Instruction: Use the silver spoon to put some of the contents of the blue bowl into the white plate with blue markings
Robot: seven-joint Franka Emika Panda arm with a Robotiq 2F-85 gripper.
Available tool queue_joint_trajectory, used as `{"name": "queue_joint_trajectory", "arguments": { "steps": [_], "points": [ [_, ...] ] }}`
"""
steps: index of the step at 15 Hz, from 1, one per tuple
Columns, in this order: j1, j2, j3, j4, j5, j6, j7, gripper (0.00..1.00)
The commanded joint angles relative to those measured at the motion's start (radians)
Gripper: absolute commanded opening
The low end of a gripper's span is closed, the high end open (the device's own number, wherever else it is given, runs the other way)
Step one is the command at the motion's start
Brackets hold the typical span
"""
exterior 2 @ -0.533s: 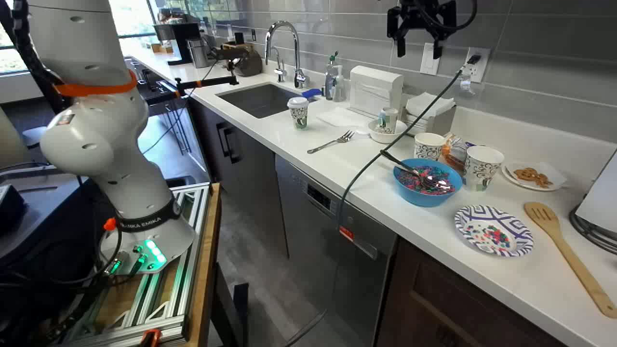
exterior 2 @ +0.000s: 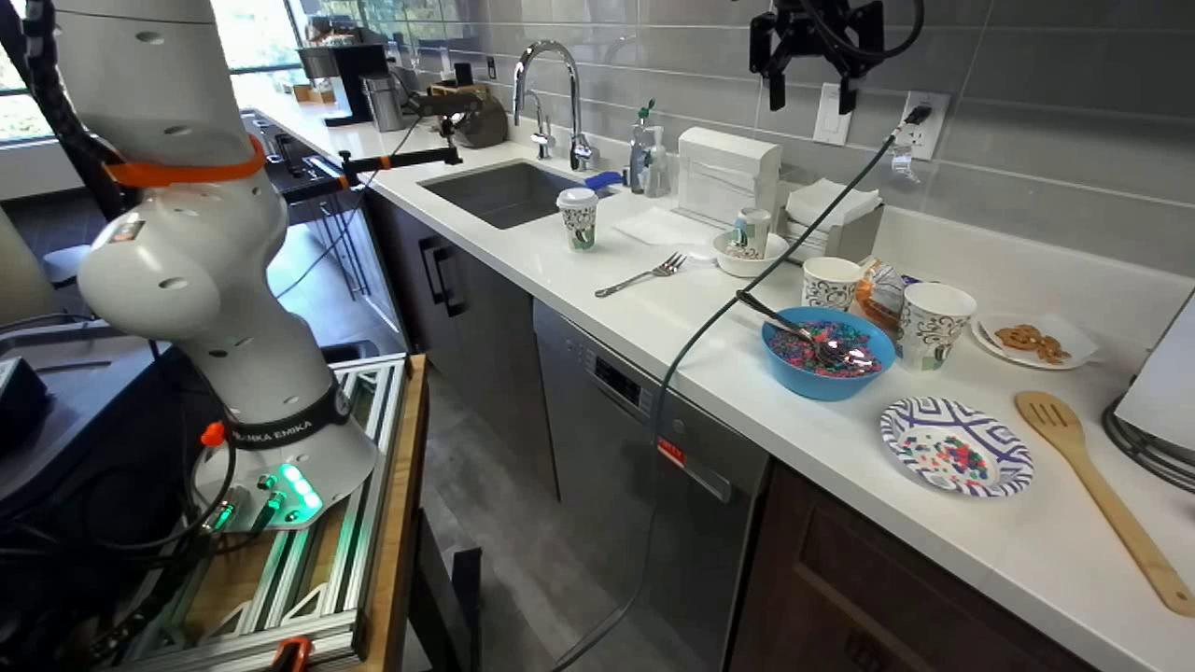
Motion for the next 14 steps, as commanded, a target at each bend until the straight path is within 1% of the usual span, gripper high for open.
{"name": "queue_joint_trajectory", "arguments": {
  "steps": [1, 11, 12, 13, 14],
  "points": [
    [-0.013, 0.001, 0.014, 0.004, -0.003, -0.004, 0.002, 1.00],
    [-0.013, 0.001, 0.014, 0.004, -0.003, -0.004, 0.002, 1.00],
    [-0.013, 0.008, 0.012, 0.003, 0.010, 0.018, 0.051, 1.00],
    [-0.014, 0.016, 0.007, 0.008, 0.018, -0.011, 0.112, 1.00],
    [-0.015, 0.021, 0.002, 0.006, 0.014, -0.015, 0.171, 1.00]
  ]
}}
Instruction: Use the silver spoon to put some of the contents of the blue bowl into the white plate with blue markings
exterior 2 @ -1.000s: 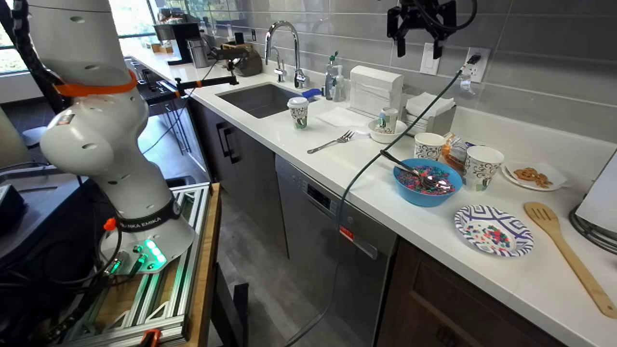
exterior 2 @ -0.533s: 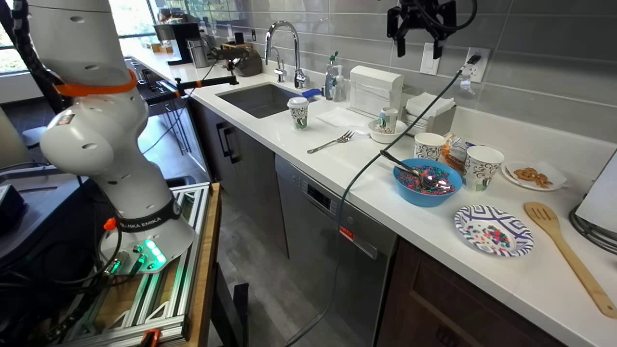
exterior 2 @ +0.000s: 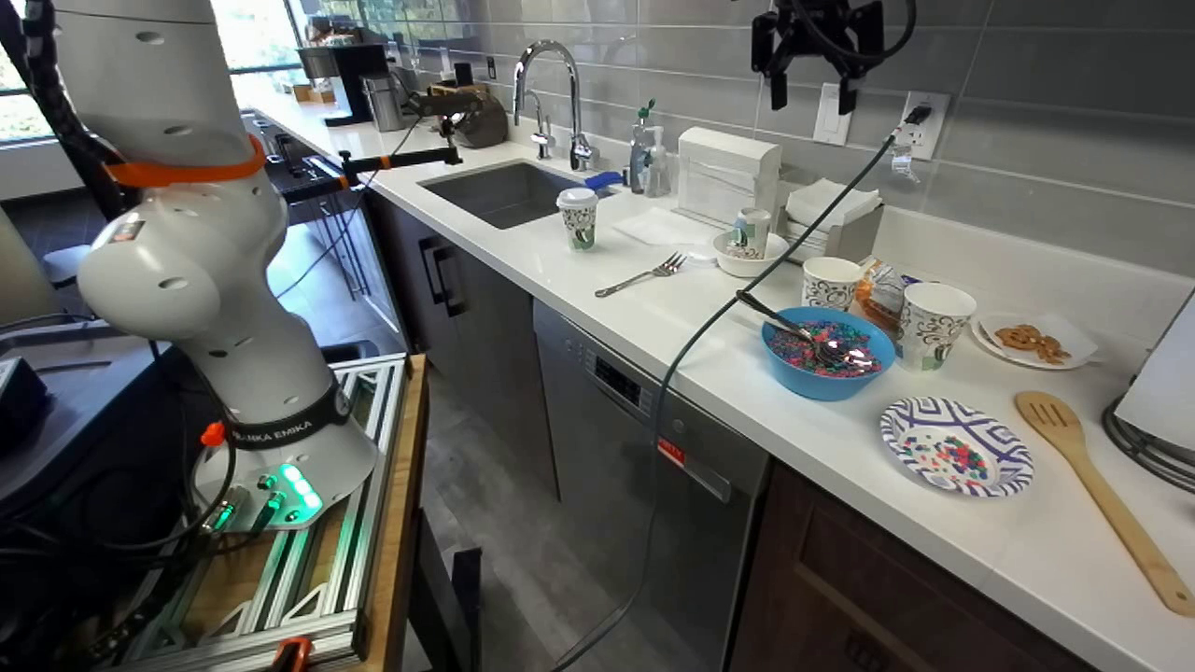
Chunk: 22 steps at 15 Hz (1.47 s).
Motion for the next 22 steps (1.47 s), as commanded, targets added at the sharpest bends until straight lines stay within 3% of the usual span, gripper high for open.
{"name": "queue_joint_trajectory", "arguments": {
  "steps": [1, 8, 15, 22],
  "points": [
    [-0.017, 0.023, -0.002, 0.006, 0.009, -0.036, 0.166, 1.00],
    [-0.056, 0.081, -0.040, -0.014, 0.034, -0.022, 0.447, 1.00],
    [-0.050, 0.125, -0.059, -0.099, 0.058, -0.005, 0.760, 1.00],
    [-0.073, 0.179, -0.073, -0.184, 0.246, 0.099, 0.946, 1.00]
  ]
}}
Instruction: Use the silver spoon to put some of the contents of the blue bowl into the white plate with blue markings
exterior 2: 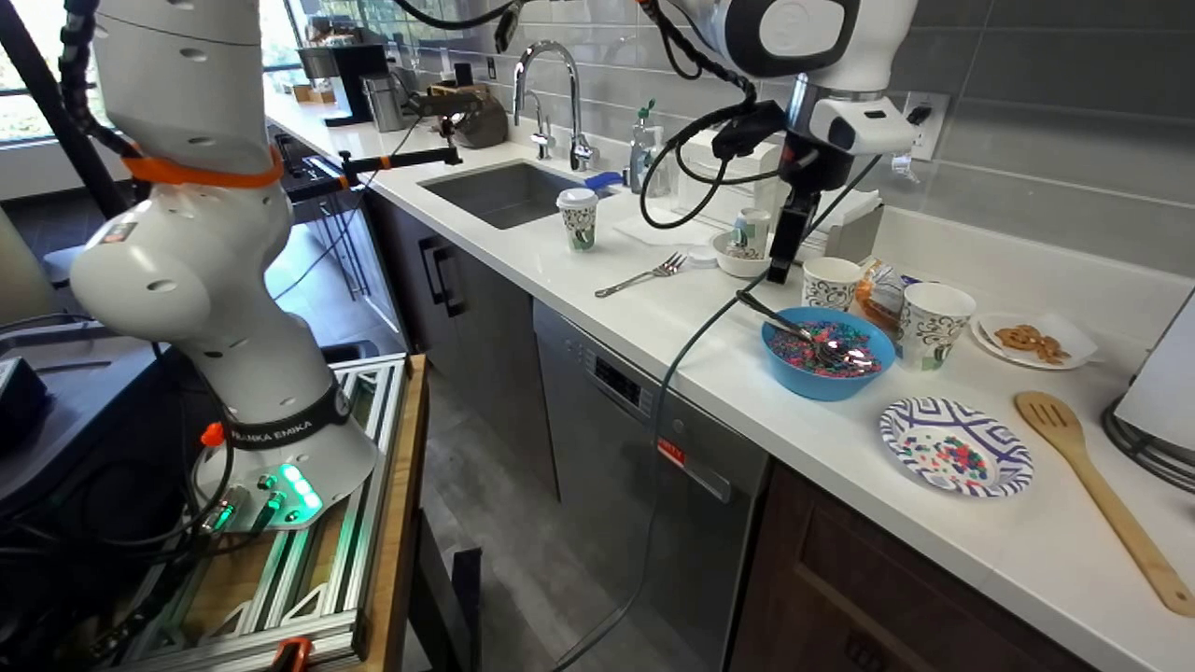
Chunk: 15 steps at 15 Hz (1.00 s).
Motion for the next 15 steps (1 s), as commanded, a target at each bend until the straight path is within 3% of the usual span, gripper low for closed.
{"name": "queue_joint_trajectory", "arguments": {
  "steps": [1, 2, 5, 15],
  "points": [
    [-0.025, 0.013, 0.004, -0.048, 0.164, 0.075, 0.029, 1.00],
    [-0.003, 0.015, -0.009, -0.019, 0.081, 0.036, 0.021, 1.00],
    [-0.014, 0.024, -0.009, -0.028, 0.135, 0.052, 0.021, 1.00],
    [-0.018, 0.120, -0.016, 0.031, 0.149, 0.057, 0.047, 1.00]
  ]
}}
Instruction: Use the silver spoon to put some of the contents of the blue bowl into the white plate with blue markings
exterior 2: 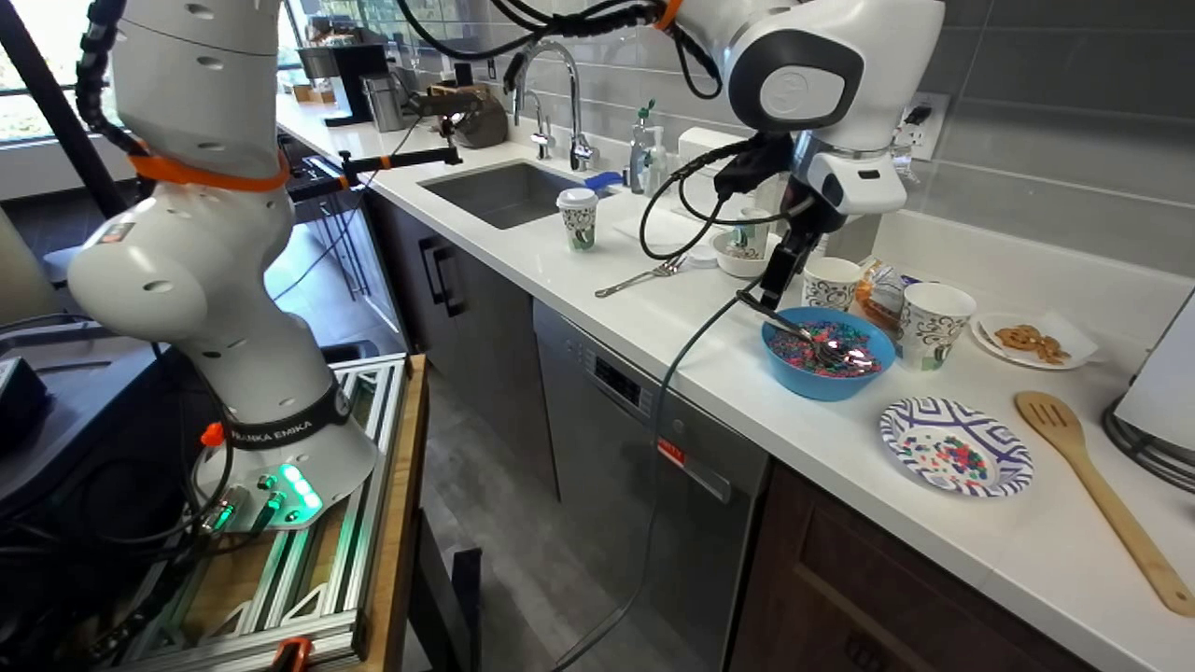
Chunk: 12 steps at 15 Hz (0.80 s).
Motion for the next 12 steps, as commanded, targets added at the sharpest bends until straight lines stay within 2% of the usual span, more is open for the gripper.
{"name": "queue_joint_trajectory", "arguments": {
  "steps": [1, 5, 8, 9, 10, 11, 12],
  "points": [
    [-0.001, 0.067, -0.009, 0.048, 0.014, 0.008, 0.016, 1.00],
    [-0.009, 0.115, -0.012, 0.075, 0.028, 0.035, 0.008, 1.00],
    [-0.012, 0.143, -0.013, 0.089, 0.036, 0.057, 0.013, 0.87],
    [-0.013, 0.151, -0.012, 0.094, 0.041, 0.062, 0.015, 0.87],
    [-0.013, 0.159, -0.012, 0.097, 0.044, 0.070, 0.017, 0.79],
    [-0.013, 0.166, -0.011, 0.101, 0.047, 0.078, 0.017, 0.83],
    [-0.014, 0.175, -0.011, 0.108, 0.052, 0.083, 0.019, 0.80]
  ]
}}
